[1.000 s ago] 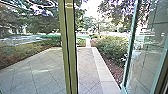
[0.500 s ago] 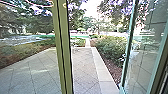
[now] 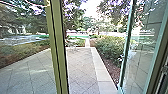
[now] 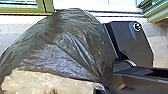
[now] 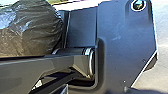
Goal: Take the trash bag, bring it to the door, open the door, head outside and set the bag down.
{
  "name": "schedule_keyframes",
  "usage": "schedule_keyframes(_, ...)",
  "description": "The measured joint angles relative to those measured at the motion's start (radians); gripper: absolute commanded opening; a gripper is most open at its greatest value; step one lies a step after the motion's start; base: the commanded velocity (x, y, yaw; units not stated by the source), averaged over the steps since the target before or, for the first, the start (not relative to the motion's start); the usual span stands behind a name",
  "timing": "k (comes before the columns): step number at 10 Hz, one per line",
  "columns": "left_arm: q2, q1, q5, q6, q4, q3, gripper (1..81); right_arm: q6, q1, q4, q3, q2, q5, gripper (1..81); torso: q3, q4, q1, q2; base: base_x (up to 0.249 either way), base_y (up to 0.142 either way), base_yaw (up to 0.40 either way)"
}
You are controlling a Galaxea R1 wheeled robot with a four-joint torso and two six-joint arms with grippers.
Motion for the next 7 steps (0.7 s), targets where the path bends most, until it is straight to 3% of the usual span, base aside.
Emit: schedule_keyframes(7, 0.0, 0.0, 0.0, 0.0, 0.001, 0.0, 1.0, 0.0, 0.0, -0.001, -0.002, 0.005, 0.0, 81.1, 0.0, 0.0, 0.0, 0.0, 0.0, -0.102, 0.0)
